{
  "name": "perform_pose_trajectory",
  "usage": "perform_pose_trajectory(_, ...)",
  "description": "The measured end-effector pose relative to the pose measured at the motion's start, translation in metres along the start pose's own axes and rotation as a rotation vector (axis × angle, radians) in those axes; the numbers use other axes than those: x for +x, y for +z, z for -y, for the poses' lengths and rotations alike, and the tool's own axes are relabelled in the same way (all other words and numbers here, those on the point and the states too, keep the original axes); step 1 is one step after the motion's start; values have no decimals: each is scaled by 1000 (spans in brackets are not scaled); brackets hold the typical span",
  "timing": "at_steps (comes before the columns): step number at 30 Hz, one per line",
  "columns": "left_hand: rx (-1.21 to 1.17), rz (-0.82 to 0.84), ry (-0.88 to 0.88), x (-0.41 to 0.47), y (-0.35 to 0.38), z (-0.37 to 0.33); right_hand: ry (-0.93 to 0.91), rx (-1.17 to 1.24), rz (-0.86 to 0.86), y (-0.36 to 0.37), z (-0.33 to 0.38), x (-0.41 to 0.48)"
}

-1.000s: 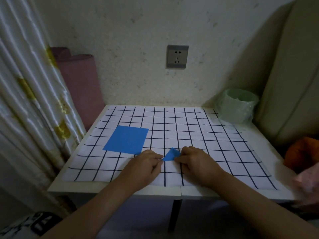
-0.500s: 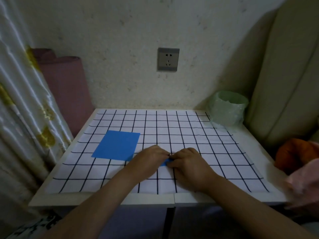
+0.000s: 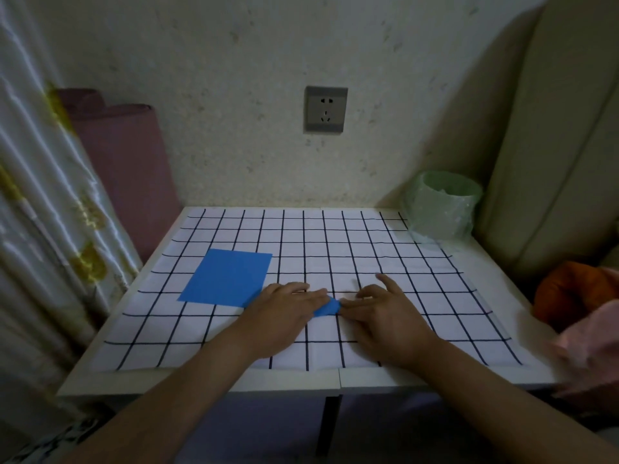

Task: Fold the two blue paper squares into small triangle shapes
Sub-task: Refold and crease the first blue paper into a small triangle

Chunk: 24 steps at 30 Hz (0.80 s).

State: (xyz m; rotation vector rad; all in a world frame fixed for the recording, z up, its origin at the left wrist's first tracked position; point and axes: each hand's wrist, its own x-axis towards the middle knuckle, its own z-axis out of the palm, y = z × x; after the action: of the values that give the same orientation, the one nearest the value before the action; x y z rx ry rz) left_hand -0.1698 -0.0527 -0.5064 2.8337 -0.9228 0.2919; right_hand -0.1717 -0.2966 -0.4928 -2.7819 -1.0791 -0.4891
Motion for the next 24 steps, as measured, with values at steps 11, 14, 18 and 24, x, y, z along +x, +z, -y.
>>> perform_pose_trajectory(11,-245,-73,-91,13,-2,-14,216,41,71,-8,5,6)
perform_pose_trajectory(14,-317,-84,-142,18,0,-13,269,149,37,-5,2,13)
perform_pose_trajectory(18,-252,-53,-112,19,4,-11,211,108,110,0,2,22)
perform_pose_trajectory(24,-432,-38,-190,21,0,-9,280,275,123,-2,-1,32)
